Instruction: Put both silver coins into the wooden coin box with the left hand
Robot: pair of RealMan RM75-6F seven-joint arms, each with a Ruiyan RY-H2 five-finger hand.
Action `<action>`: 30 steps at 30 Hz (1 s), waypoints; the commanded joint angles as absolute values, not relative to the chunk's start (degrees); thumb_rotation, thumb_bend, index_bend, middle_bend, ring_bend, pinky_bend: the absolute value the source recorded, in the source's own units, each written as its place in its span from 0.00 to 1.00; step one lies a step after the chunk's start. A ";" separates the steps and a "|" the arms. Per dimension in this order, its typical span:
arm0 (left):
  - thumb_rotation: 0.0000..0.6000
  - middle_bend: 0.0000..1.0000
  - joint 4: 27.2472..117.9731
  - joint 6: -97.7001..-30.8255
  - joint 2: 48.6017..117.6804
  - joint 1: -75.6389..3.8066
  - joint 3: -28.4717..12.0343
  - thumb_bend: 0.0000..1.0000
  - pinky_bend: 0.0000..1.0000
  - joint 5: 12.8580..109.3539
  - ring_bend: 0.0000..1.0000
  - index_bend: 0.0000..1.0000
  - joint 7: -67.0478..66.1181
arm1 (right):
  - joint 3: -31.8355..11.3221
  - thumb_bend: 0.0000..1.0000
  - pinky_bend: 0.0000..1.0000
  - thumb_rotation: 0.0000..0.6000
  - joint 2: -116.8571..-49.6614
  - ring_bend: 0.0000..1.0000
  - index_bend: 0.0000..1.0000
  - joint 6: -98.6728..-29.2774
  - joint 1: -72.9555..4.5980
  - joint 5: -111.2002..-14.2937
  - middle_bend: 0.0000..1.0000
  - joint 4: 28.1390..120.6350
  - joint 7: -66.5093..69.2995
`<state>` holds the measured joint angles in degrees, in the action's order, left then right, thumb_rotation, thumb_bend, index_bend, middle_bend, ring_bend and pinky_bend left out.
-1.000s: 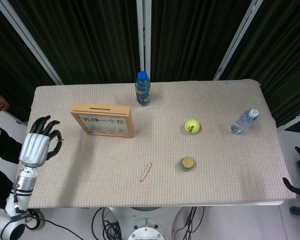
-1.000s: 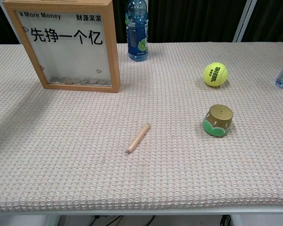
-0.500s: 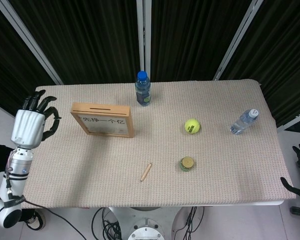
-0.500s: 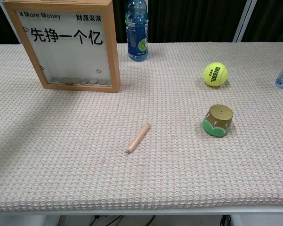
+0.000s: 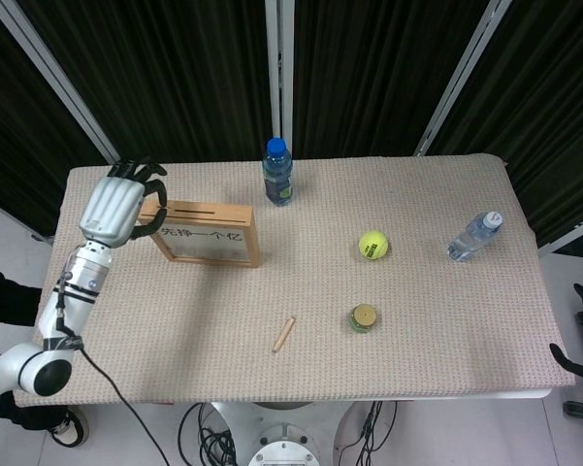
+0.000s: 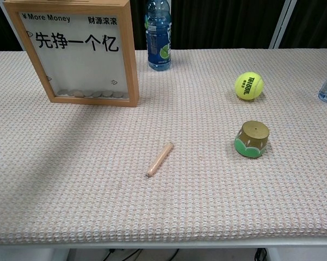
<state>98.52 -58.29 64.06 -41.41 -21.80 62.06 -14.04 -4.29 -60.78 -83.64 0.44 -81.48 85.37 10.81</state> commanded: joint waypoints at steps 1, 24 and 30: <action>1.00 0.26 97.07 -56.19 65.74 -43.53 -21.85 0.45 0.15 59.89 0.10 0.64 -14.16 | -4.34 0.18 0.00 1.00 -60.87 0.00 0.00 -83.62 0.55 -81.26 0.00 84.90 11.27; 1.00 0.26 92.25 -53.16 69.60 -47.38 -19.47 0.45 0.14 55.58 0.10 0.64 -11.66 | -4.43 0.18 0.00 1.00 -61.40 0.00 0.00 -82.70 0.34 -80.68 0.00 83.55 12.11; 1.00 0.26 91.06 -53.29 70.19 -47.73 -19.11 0.45 0.14 56.21 0.10 0.64 -10.63 | -4.40 0.18 0.00 1.00 -61.39 0.00 0.00 -82.65 0.39 -80.59 0.00 83.58 11.98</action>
<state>91.03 -53.28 70.18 -47.74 -19.10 56.19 -10.64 -4.40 -61.39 -82.64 0.39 -80.58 83.58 11.98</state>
